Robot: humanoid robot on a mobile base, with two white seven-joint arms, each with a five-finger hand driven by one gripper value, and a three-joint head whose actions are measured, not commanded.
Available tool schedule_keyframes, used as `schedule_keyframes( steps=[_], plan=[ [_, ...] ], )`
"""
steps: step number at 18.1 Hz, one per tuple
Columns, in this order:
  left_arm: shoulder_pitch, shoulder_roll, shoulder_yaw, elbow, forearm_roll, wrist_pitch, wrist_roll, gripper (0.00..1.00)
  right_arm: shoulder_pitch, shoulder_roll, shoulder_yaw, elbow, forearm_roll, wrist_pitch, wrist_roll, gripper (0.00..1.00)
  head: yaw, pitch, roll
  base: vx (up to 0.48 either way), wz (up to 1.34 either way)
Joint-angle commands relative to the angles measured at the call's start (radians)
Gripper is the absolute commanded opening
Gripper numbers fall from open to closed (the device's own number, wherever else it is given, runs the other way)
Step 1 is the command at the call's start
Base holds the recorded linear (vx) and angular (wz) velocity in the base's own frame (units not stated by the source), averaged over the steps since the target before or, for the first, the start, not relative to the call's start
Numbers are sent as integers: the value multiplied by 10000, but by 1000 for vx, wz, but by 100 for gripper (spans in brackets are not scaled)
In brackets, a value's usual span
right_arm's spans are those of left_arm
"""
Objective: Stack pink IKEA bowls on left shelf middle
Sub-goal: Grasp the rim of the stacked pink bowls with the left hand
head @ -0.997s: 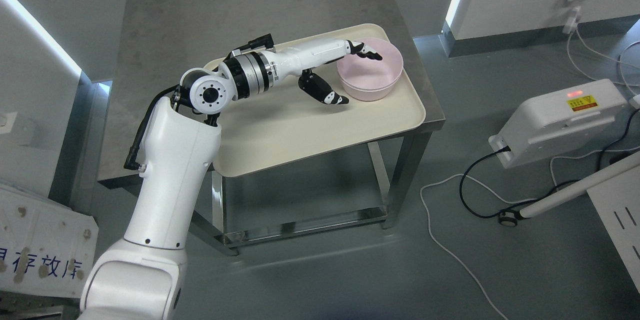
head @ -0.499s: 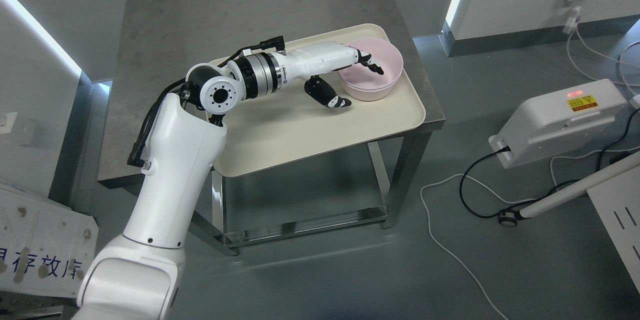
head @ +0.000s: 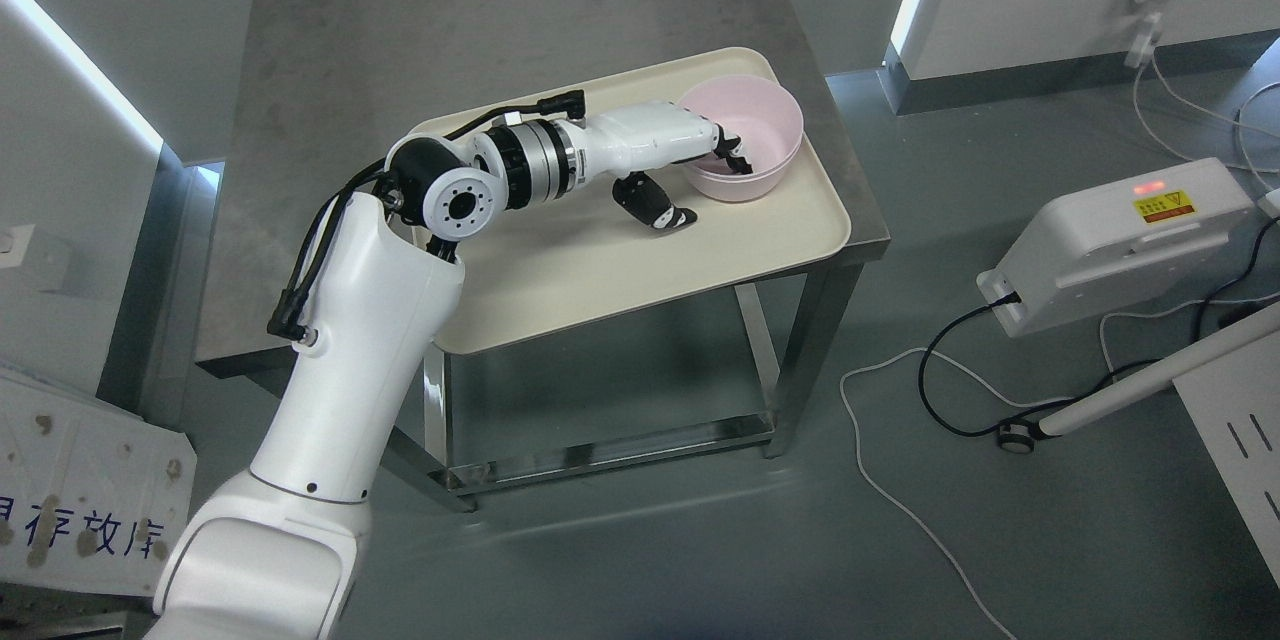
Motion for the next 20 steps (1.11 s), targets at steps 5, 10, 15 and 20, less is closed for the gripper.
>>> schedule_keyframes(
  steps=[5,10,15,20],
  plan=[
    [121,-452,957,1,-313,-1270,-11,0,-1,-174,0,0,0,-7,-5,100,0,0,0,0,0],
    [337,-730,2642,-75,-175,-2221,-134,0,-1,-174,0,0,0,-7,-5,100,0,0,0,0,0],
    [444,-877,4898,-136,894,-3816,-899,1,-1,-174,0,0,0,-7,-5,100,0,0,0,0,0],
    [873,-869,6098,-550,2429,-4141,-1667,2,-1,-174,0,0,0,-7,-5,100,0,0,0,-4,0]
  ],
)
